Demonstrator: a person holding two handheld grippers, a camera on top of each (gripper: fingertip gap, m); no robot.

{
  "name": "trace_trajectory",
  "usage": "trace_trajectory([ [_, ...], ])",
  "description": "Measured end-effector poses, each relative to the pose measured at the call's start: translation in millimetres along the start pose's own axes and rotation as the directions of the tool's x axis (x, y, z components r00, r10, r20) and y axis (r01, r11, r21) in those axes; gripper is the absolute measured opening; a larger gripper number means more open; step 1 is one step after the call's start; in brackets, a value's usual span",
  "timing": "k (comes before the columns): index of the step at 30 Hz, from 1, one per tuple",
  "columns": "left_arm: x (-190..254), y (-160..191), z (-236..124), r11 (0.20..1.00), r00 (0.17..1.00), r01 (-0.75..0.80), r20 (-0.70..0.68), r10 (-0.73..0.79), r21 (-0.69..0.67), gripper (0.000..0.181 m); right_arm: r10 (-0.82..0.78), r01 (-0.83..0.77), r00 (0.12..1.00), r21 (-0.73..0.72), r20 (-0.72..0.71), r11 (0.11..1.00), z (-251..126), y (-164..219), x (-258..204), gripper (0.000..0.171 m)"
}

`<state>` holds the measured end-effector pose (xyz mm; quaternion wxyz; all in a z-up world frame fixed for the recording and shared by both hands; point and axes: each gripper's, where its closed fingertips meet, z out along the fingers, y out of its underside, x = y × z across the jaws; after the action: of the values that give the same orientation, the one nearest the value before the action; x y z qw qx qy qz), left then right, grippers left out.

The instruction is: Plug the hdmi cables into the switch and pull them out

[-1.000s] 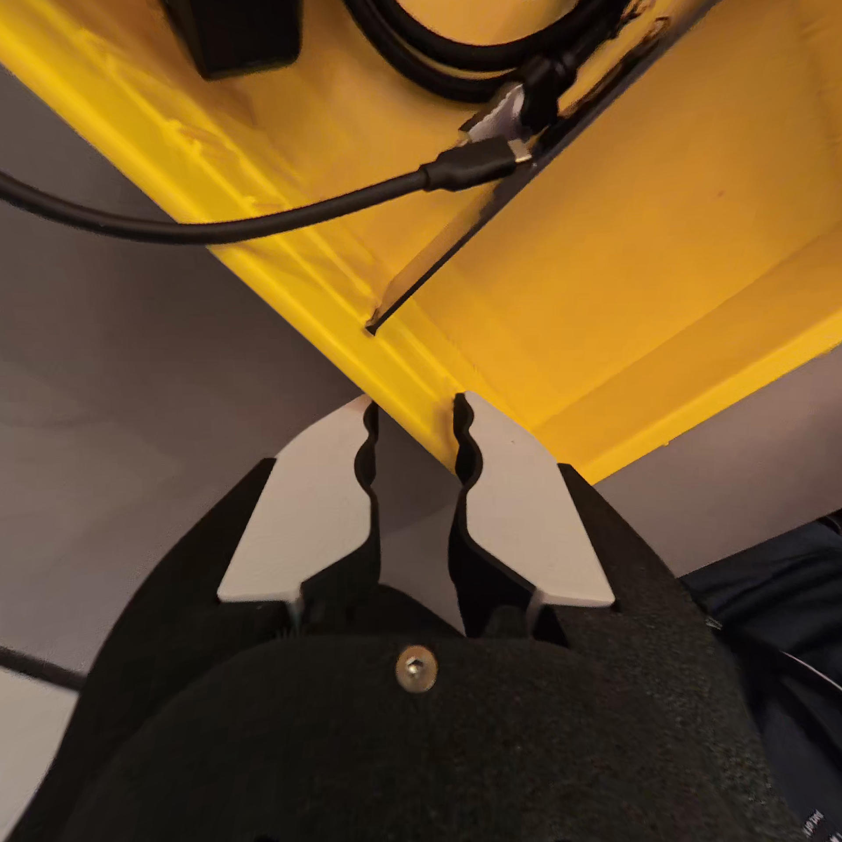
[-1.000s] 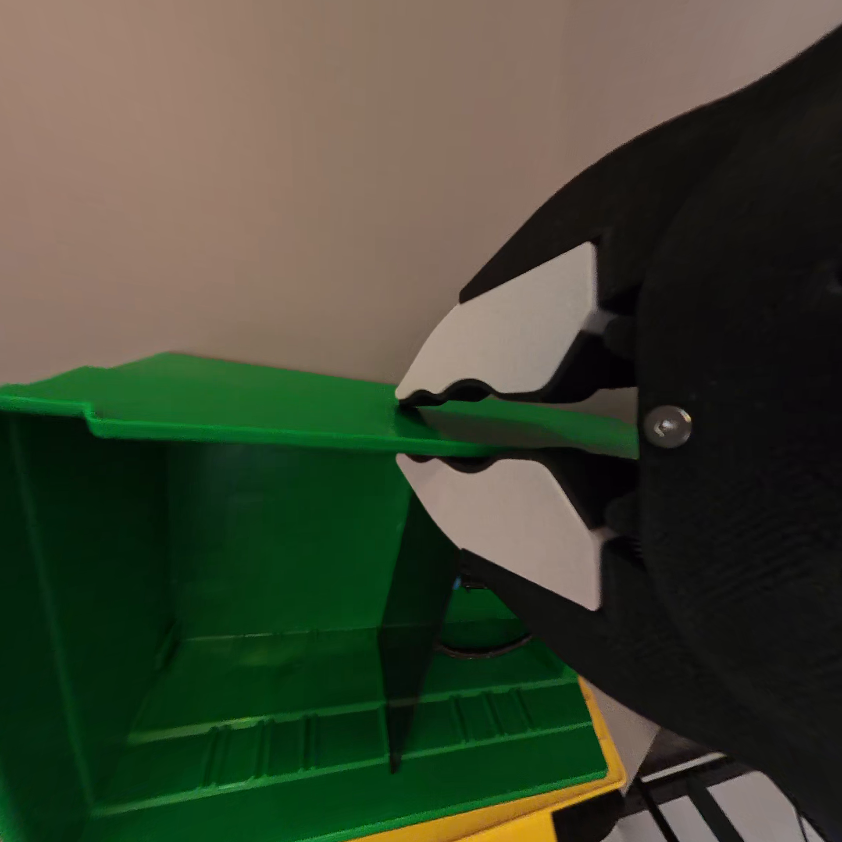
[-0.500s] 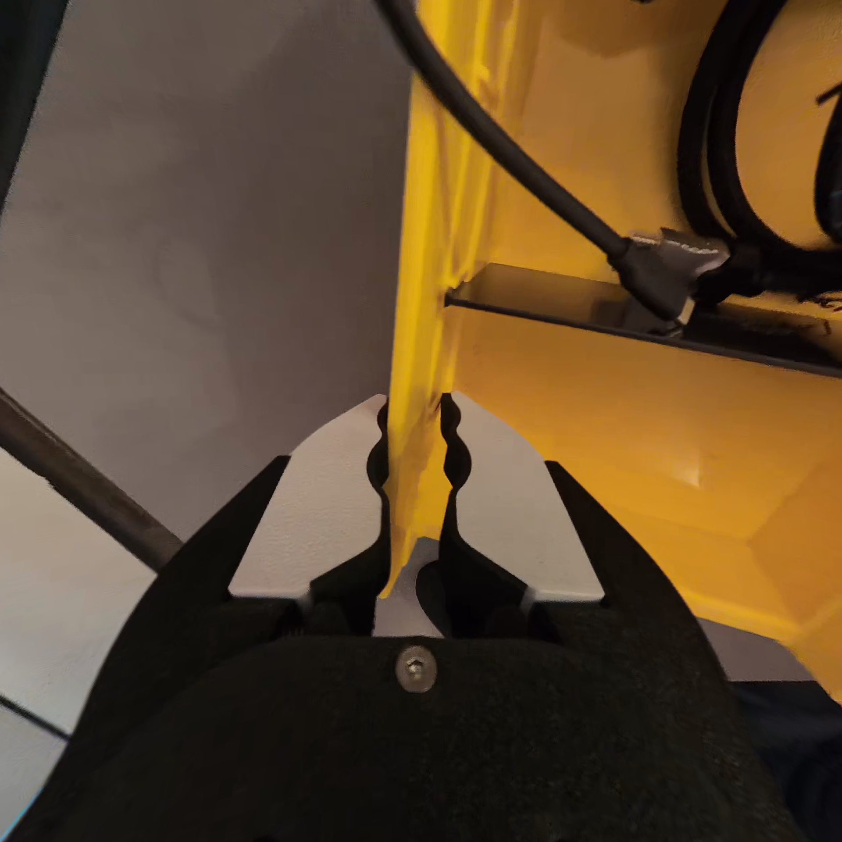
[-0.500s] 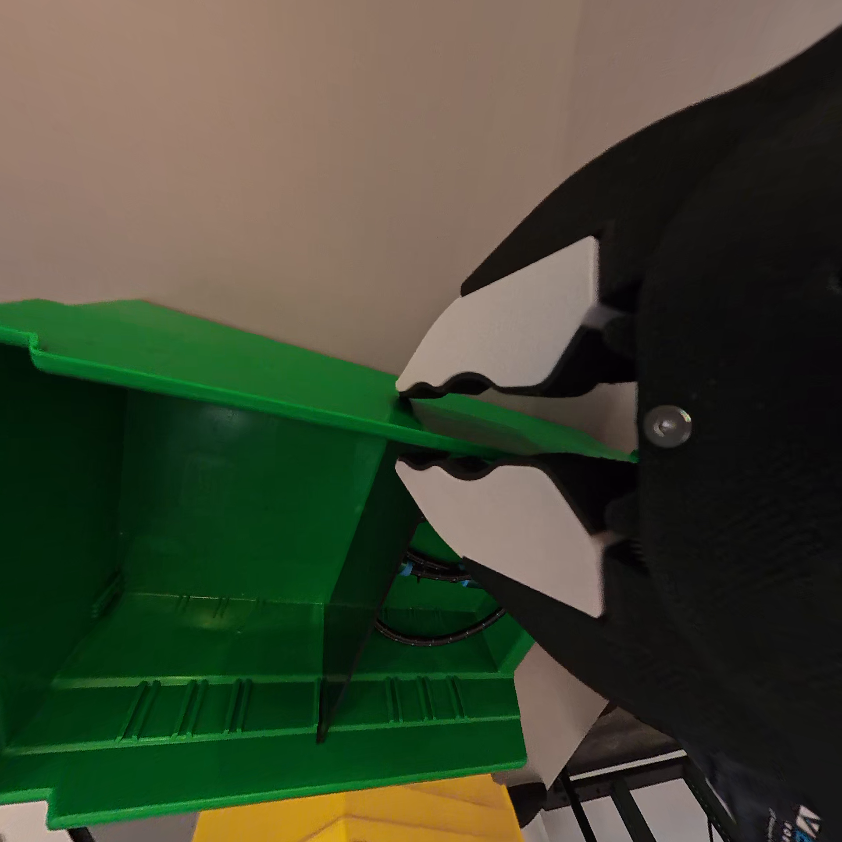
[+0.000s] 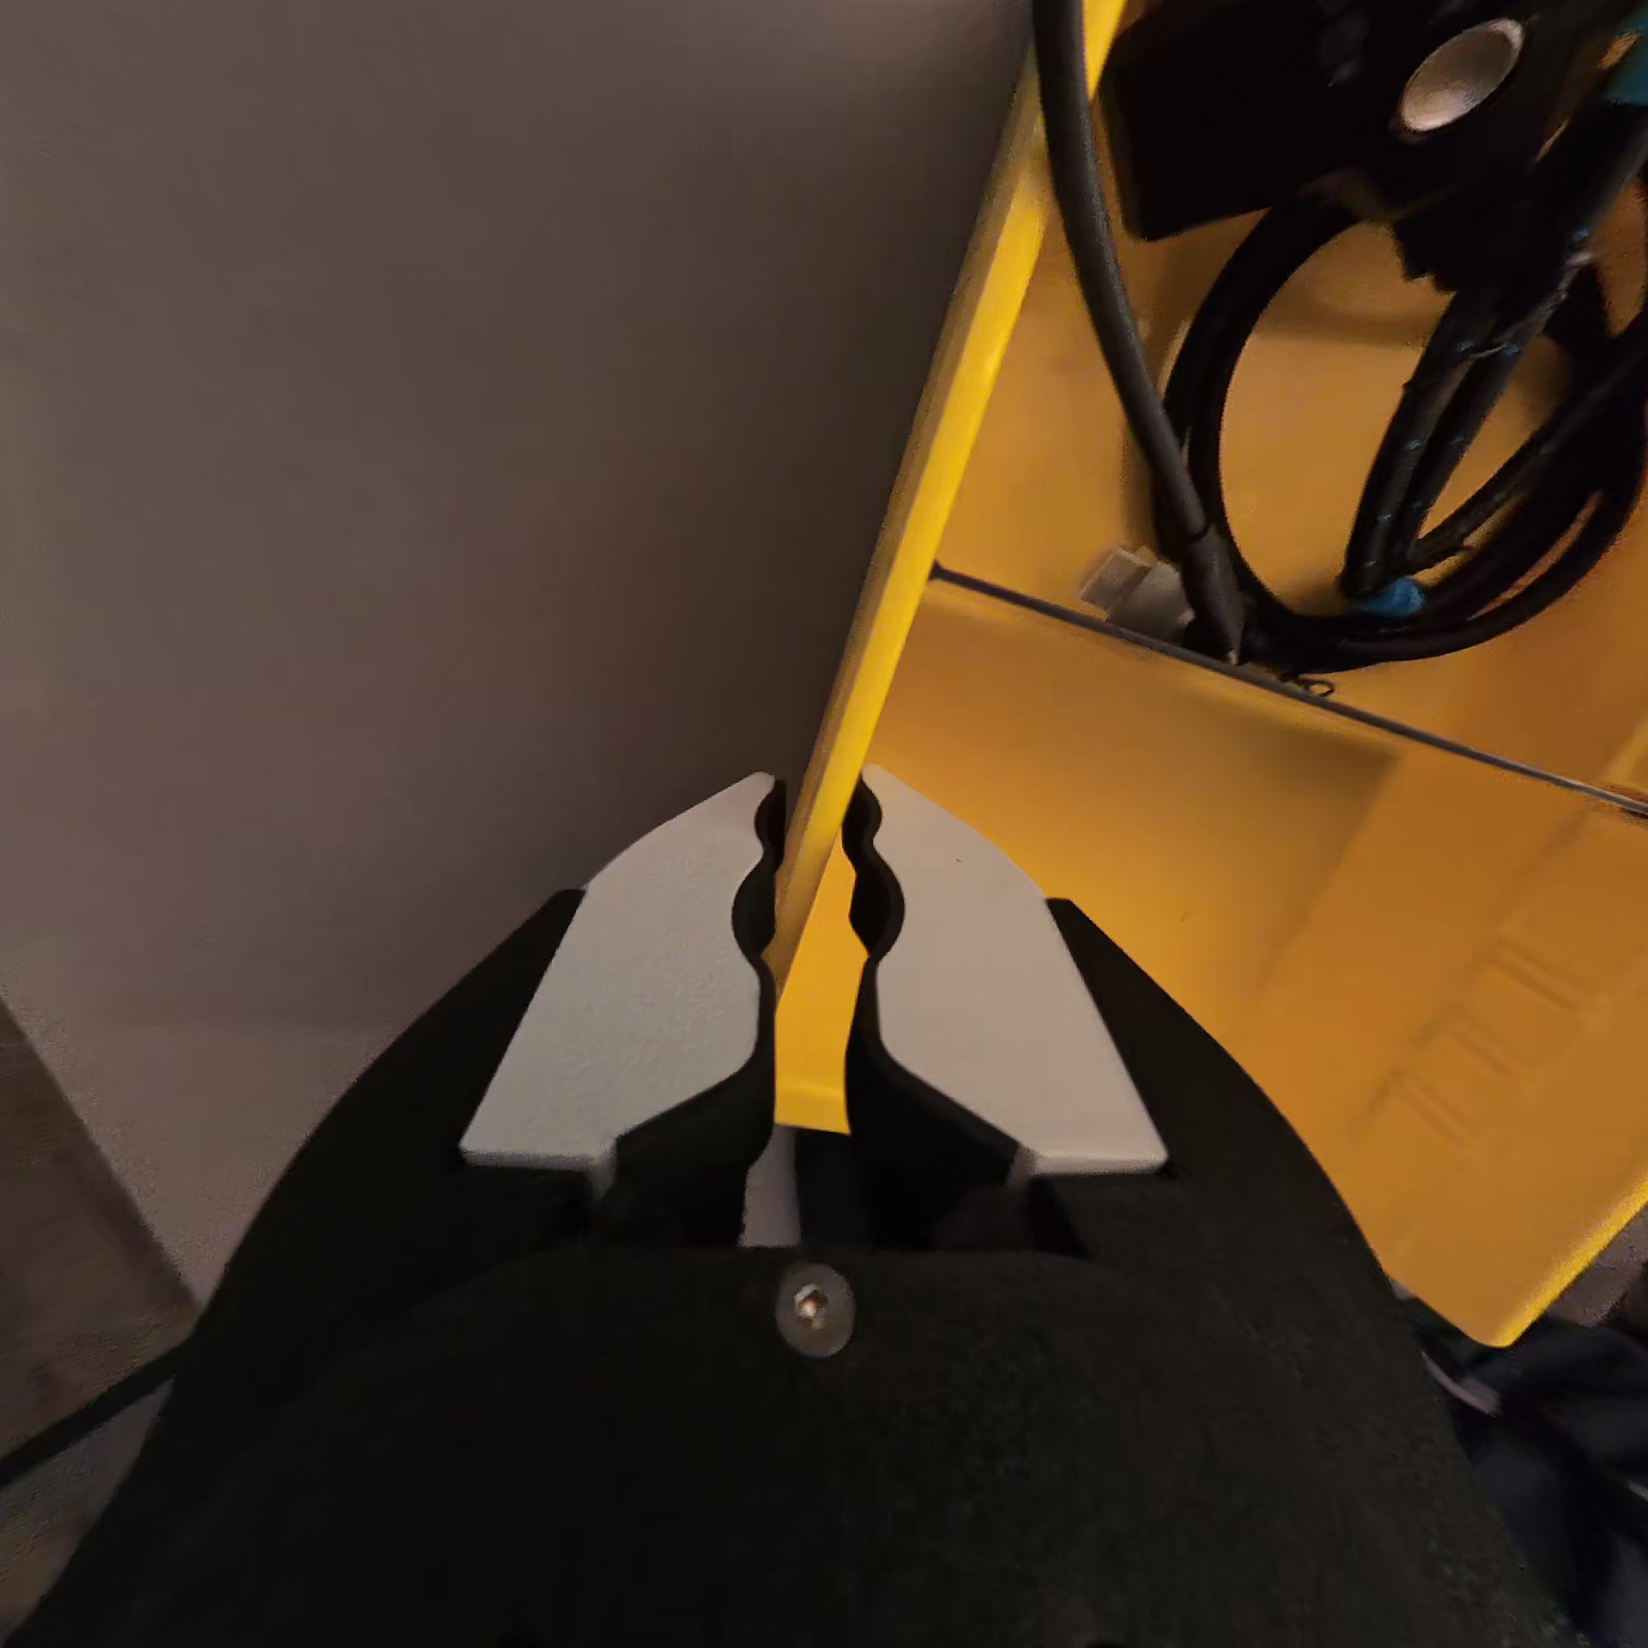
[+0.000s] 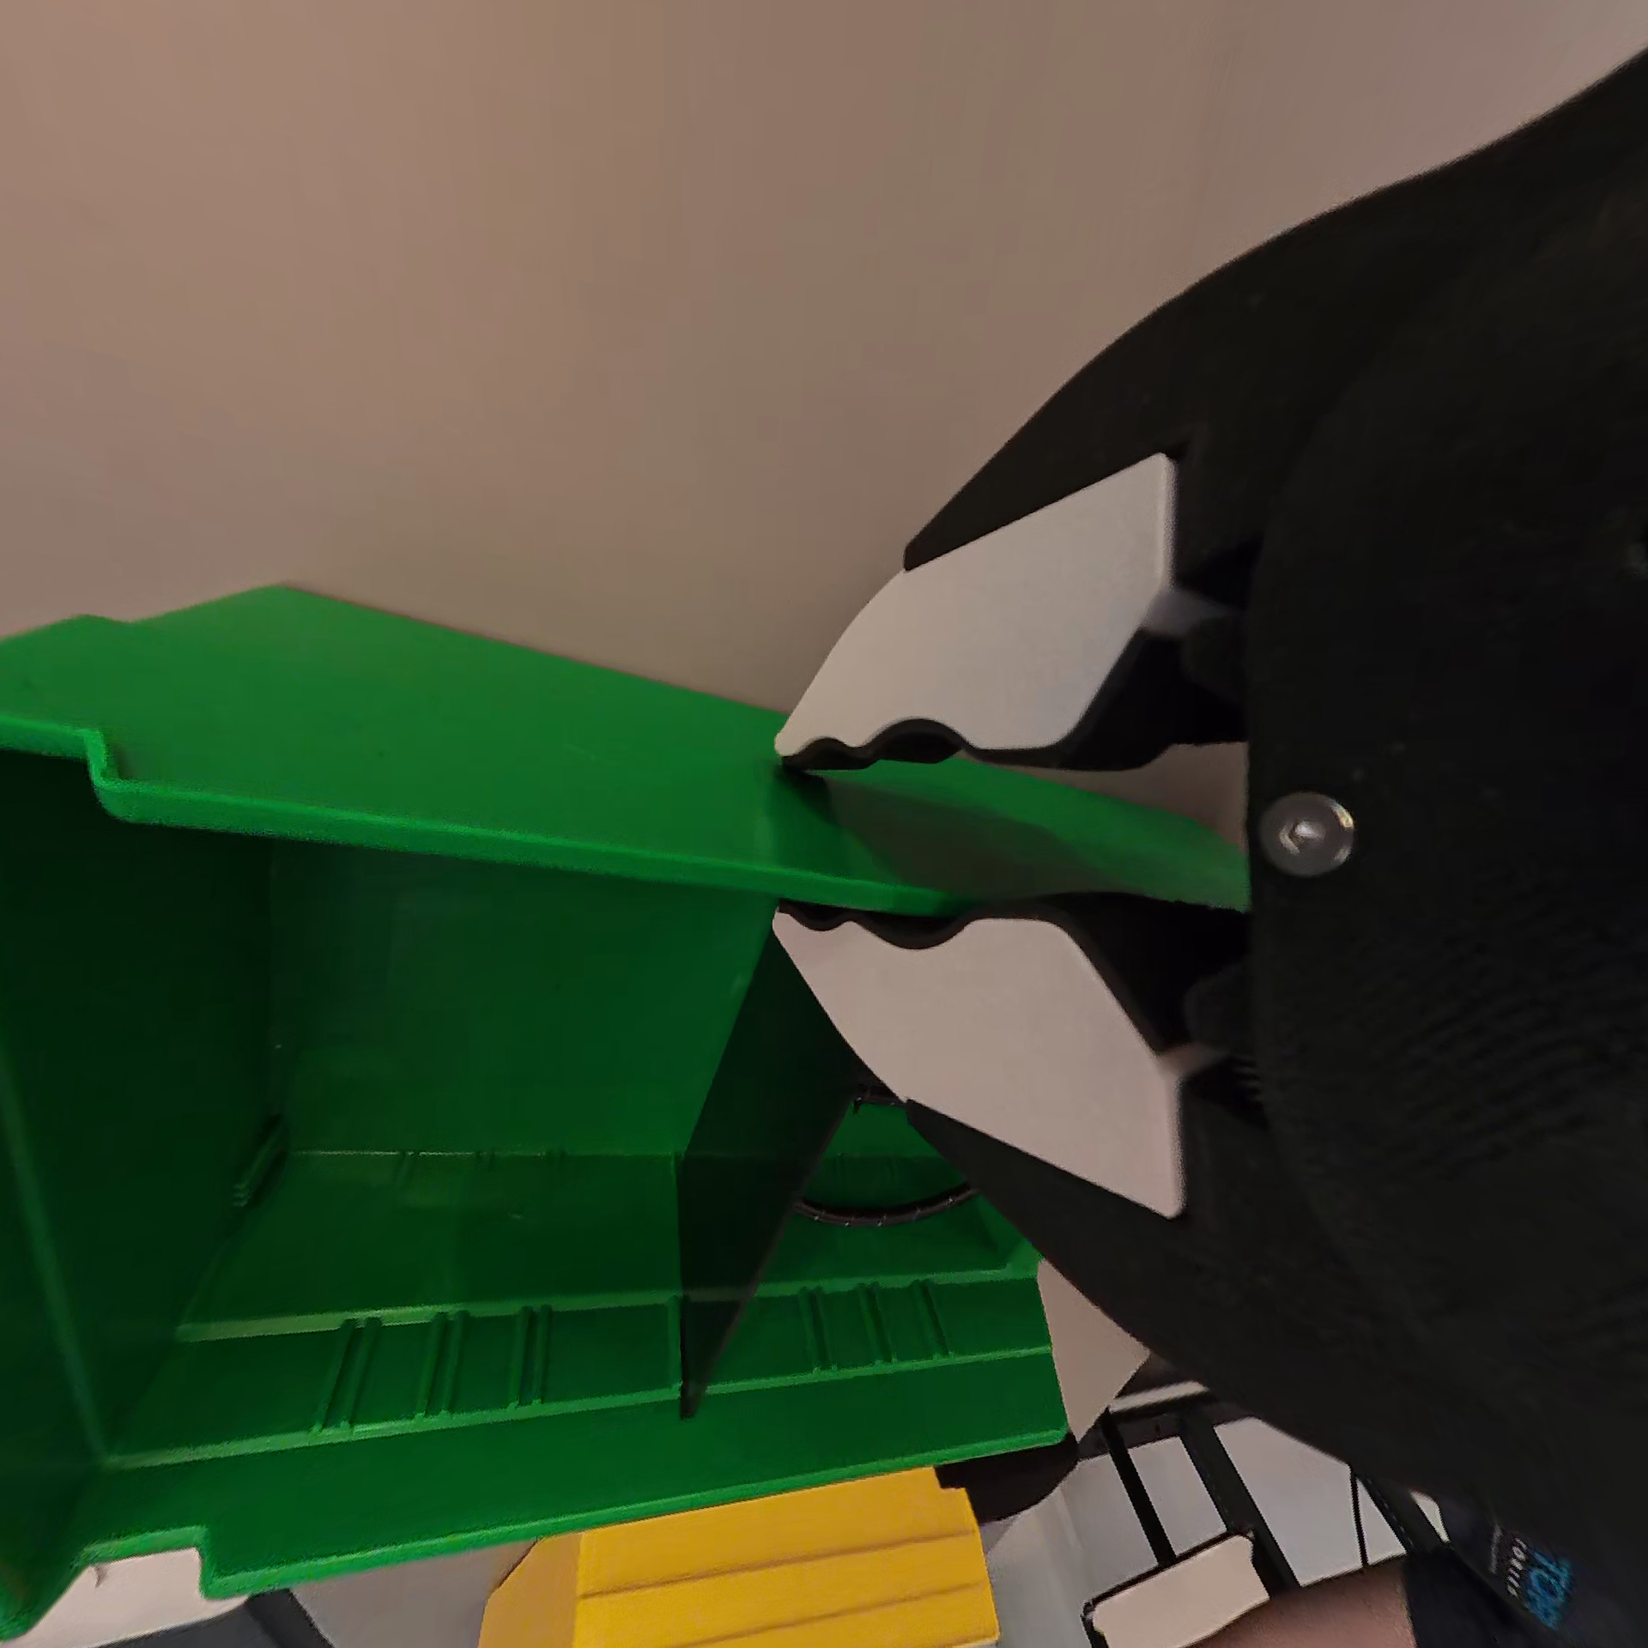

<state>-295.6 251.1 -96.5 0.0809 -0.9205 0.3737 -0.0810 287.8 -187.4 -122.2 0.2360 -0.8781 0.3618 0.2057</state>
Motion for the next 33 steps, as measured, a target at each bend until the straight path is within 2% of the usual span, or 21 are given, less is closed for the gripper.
trace_trajectory([
  [5, -45, 3, -6, 0.986, 0.991, 0.124, 0.033, -0.129, 0.114, 0.012, -0.002, 0.002, 1.000, 0.002, 0.005, 1.000, 0, 0, 0, 0.028],
  [10, -58, 9, -7, 0.964, 0.973, 0.227, -0.065, -0.220, 0.140, 0.009, 0.018, -0.018, 0.999, -0.010, 0.050, 1.000, 0, 5, -3, 0.031],
  [12, -56, 20, -1, 0.975, 0.978, 0.203, -0.057, -0.198, 0.089, 0.009, 0.015, -0.010, 0.996, -0.050, 0.091, 0.999, -2, 15, -6, 0.034],
  [15, -55, 48, 9, 0.989, 0.993, 0.117, 0.035, -0.115, -0.094, 0.007, 0.046, -0.037, 0.993, -0.087, 0.107, 0.996, -7, 26, -5, 0.035],
  [17, -52, 50, 9, 0.989, 0.995, 0.095, 0.050, -0.090, -0.113, 0.009, 0.047, -0.038, 0.994, -0.092, 0.097, 0.995, -8, 27, -4, 0.034],
  [20, -44, 49, 10, 0.981, 0.988, 0.150, -0.014, -0.153, -0.122, 0.005, 0.067, -0.060, 0.993, -0.078, 0.096, 0.995, -6, 20, -4, 0.034],
  [24, -43, 49, 11, 0.977, 0.985, 0.172, -0.004, -0.174, -0.127, 0.005, 0.110, -0.105, 0.986, -0.050, 0.122, 0.993, 4, 6, -12, 0.035],
  [33, -26, 50, 14, 0.980, 0.988, 0.153, 0.001, -0.154, -0.130, 0.005, 0.114, -0.112, 0.993, -0.087, 0.019, 0.990, 10, 7, -16, 0.027],
])
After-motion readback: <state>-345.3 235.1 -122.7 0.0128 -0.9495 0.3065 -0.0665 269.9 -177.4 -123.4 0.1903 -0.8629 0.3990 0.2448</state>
